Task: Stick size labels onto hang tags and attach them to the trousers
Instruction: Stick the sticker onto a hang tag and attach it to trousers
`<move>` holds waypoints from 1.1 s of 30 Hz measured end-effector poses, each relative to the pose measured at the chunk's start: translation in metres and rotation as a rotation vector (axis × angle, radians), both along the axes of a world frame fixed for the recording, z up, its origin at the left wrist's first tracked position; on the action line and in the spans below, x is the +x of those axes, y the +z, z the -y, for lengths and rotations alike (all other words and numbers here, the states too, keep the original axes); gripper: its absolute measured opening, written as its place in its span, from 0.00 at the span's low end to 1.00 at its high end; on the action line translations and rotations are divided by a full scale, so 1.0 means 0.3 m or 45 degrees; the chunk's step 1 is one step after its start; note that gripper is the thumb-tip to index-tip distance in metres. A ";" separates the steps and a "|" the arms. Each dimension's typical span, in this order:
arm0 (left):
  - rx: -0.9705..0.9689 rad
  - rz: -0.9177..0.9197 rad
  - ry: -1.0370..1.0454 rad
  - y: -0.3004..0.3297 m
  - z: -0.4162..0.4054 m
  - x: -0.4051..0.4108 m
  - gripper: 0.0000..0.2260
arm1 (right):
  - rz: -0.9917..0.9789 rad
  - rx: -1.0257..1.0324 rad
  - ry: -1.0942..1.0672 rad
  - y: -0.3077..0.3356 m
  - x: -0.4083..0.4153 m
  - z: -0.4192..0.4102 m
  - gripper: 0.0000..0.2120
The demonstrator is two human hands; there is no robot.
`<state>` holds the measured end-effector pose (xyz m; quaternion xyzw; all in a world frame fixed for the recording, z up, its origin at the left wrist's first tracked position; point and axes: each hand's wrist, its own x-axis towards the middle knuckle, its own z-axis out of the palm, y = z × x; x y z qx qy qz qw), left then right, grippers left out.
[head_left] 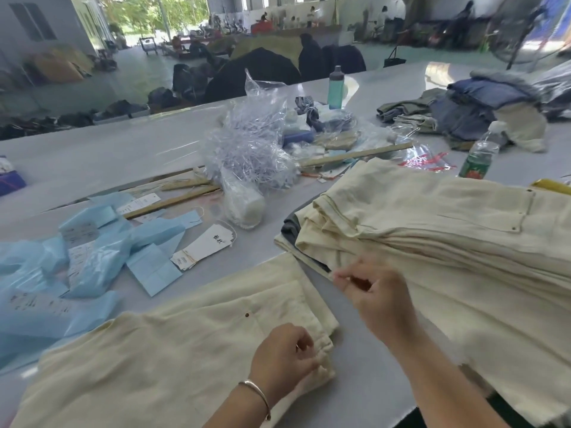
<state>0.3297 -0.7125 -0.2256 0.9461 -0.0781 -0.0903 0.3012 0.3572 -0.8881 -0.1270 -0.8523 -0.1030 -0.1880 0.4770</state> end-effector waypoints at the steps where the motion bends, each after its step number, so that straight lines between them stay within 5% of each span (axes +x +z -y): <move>1: 0.015 0.015 0.027 -0.008 0.012 -0.001 0.08 | -0.091 -0.015 0.091 -0.041 -0.003 -0.010 0.03; 7: -0.483 -0.204 0.306 0.010 -0.004 -0.004 0.12 | -0.388 -0.201 0.418 -0.252 -0.059 -0.041 0.03; 12: -0.914 -0.500 0.508 0.049 -0.036 0.002 0.08 | -0.119 -0.376 0.153 -0.318 -0.083 -0.096 0.07; 16: -1.096 -0.497 0.572 0.060 -0.048 -0.013 0.09 | -0.011 -0.262 -0.001 -0.361 -0.095 -0.144 0.09; 22: -1.187 -0.501 0.842 0.042 -0.030 -0.030 0.02 | 0.020 -0.128 0.015 -0.401 -0.105 -0.150 0.09; 28: -1.163 -0.511 0.943 0.029 0.001 -0.025 0.06 | 0.064 -0.145 0.095 -0.435 -0.081 -0.130 0.09; 33: -1.127 -0.369 0.982 0.047 0.013 0.003 0.07 | -0.086 0.131 -0.005 -0.465 -0.045 -0.043 0.09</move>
